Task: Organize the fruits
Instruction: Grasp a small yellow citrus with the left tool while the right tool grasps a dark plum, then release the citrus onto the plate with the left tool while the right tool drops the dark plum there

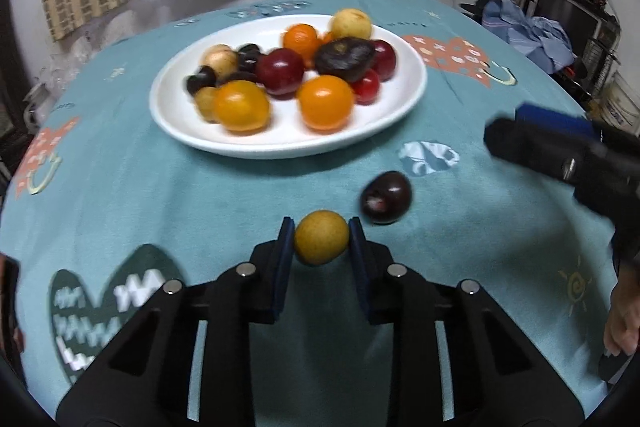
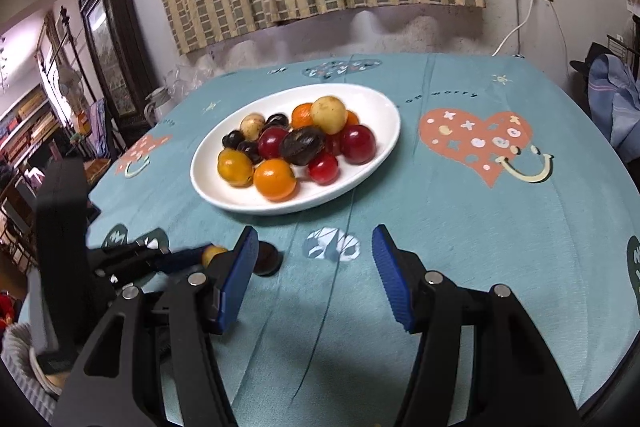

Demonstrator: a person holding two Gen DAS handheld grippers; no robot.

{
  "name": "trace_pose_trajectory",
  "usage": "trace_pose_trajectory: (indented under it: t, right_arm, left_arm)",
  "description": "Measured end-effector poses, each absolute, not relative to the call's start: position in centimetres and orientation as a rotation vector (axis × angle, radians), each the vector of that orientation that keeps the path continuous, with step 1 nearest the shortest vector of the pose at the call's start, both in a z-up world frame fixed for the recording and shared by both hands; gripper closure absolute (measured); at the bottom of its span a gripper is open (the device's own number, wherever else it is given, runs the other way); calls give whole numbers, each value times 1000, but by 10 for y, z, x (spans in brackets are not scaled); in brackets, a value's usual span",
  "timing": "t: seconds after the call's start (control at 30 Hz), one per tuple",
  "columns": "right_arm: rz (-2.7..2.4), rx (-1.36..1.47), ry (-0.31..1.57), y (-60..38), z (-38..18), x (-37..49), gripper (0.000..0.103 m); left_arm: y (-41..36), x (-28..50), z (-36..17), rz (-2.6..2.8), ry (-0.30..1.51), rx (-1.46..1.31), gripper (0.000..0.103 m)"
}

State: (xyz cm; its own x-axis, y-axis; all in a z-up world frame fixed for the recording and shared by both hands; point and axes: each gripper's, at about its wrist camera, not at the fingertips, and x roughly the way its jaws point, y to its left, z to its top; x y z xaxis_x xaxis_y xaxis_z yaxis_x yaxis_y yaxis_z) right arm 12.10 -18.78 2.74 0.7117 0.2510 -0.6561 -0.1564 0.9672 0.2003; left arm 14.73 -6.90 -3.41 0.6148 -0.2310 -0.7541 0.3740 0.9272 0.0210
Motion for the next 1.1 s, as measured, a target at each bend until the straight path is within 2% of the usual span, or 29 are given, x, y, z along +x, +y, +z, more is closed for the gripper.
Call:
trace_pose_trajectory:
  t: [0.2,0.5,0.6,0.63,0.7,0.77,0.97,1.1]
  right_arm:
    - [262,-11,786,-150,11,126,44]
    - [253,-133,846,-115,-11,151,45]
    - [256,-103,849,-121,-10,152,52]
    - [259,-93,854,-122,-11,153,58]
    - [262,-78,867,-125,-13,155,61]
    - [266,-70,862,-126,-12,154,72]
    - [286,-40,847,-134,-8,150,74]
    - [276,2,768,-148,18,141,74]
  left_arm:
    - [-20,147,-13,-231,787,104,75]
    - [17,157,-11,-173,812,4,75]
    - [14,157,-10,-180,810,8,75]
    - [12,157,-10,-182,810,12,75]
    - [8,157,-12,-187,814,22,75]
    - [7,157,-14,-187,817,33,75]
    - [2,159,-20,-190,833,52,75]
    - [0,157,-17,-200,825,52,75]
